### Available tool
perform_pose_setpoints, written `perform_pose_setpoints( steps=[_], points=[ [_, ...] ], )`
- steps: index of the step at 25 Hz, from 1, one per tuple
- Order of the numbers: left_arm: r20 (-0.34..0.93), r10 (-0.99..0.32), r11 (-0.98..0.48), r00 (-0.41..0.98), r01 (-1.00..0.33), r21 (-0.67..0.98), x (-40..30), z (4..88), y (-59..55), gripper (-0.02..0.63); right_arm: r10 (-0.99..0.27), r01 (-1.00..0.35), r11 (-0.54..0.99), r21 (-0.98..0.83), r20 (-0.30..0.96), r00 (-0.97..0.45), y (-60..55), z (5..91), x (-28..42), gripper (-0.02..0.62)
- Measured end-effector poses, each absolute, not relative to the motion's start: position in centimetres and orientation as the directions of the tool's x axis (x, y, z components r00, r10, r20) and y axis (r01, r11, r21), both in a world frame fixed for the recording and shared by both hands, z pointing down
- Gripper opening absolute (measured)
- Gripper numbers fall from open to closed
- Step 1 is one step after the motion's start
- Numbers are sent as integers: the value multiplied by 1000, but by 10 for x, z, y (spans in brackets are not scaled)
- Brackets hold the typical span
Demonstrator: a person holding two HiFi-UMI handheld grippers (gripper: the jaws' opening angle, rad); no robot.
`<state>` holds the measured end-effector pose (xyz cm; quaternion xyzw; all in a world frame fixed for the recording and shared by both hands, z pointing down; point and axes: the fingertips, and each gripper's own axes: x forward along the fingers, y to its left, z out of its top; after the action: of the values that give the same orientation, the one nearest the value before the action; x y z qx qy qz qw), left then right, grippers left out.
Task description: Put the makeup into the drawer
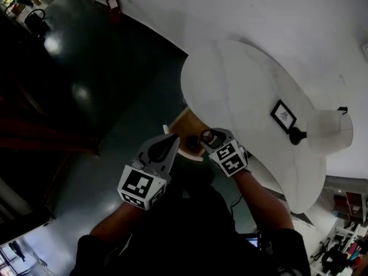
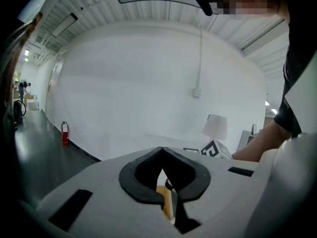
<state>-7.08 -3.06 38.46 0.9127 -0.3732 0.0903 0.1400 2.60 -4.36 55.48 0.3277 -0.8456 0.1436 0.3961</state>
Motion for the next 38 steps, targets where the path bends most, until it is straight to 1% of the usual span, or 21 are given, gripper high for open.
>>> perform_pose_setpoints(
  steps=[7, 19, 30, 38],
  points=[
    [276, -649, -680, 709, -703, 208, -81, 399, -39, 11, -386, -635, 773, -13, 784, -486, -33, 578, -9, 216],
    [328, -649, -642, 686, -726, 246, -73, 440, -65, 11, -293, -551, 833, -54, 802, -521, -49, 635, -32, 216],
    [384, -622, -642, 682, -725, 248, -72, 487, -76, 11, -250, -531, 845, -66, 829, -501, -52, 694, -39, 216],
    [407, -633, -607, 659, -748, 268, -83, 517, -81, 11, -201, -488, 870, -62, 861, -468, -62, 729, -45, 216]
  ],
)
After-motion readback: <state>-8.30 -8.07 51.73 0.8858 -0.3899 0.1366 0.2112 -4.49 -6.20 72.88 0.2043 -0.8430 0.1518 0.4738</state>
